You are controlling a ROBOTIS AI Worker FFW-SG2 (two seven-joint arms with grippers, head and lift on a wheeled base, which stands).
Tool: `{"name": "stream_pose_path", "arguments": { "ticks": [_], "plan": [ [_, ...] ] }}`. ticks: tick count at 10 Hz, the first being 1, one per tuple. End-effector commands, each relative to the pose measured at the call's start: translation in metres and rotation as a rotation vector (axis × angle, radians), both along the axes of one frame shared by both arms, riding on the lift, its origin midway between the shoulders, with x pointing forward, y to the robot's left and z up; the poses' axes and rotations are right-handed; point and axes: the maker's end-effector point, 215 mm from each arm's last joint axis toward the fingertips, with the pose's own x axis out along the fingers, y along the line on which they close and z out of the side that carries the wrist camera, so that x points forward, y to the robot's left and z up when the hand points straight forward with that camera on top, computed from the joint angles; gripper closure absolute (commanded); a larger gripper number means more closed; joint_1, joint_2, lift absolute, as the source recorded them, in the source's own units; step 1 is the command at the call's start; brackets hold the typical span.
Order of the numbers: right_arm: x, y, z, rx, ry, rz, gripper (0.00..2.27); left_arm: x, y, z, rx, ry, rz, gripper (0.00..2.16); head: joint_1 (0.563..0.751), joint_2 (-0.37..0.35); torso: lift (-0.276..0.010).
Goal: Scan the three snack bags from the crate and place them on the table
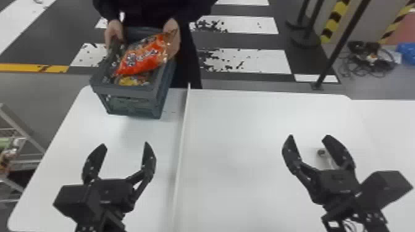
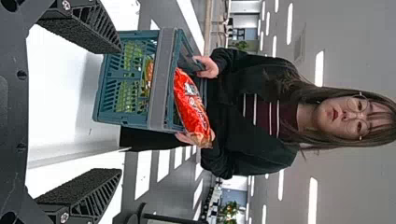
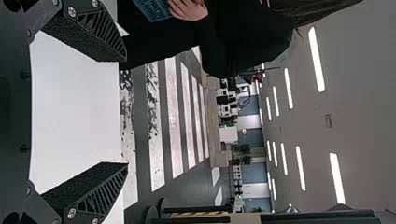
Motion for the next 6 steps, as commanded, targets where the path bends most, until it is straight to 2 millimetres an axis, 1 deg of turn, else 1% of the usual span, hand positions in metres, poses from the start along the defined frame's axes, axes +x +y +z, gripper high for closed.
{"name": "stream_pose_path", "arguments": {
  "ticks": [1,6],
  "plan": [
    [-0.0001,-0.0001,-0.0005,0.001,0.001,0.000,0.13,-0.0001,0.0001,0.0001,0.000,-0.001,0.001,0.09,0.695,-0.016,-0.037],
    [-0.0018,-0.0018,0.0009,0.000,-0.004,-0.004,0.13,-0.0002,0.0000,0.0012,0.002,-0.006,-0.001,0.08,0.695,-0.017,-0.037]
  ]
}}
